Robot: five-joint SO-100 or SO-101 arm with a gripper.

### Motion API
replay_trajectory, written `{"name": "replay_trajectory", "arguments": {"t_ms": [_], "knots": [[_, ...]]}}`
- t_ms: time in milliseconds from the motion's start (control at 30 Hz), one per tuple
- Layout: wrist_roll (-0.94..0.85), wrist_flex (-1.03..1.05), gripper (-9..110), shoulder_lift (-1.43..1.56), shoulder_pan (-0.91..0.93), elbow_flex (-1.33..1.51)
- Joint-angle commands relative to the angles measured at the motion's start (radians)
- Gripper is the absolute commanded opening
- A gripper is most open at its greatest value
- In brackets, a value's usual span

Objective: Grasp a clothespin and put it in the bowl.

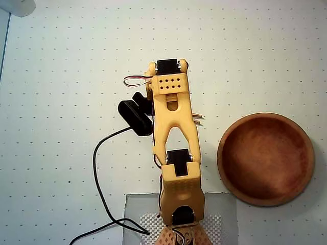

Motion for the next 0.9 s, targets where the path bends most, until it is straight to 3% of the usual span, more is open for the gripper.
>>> {"name": "replay_trajectory", "arguments": {"t_ms": [0,433,867], "knots": [[0.051,0.006,-2,0.028,-0.018,-0.058],[0.555,0.003,-2,0.018,-0.106,-0.06],[0.594,0.009,-2,-0.107,-0.161,-0.272]]}}
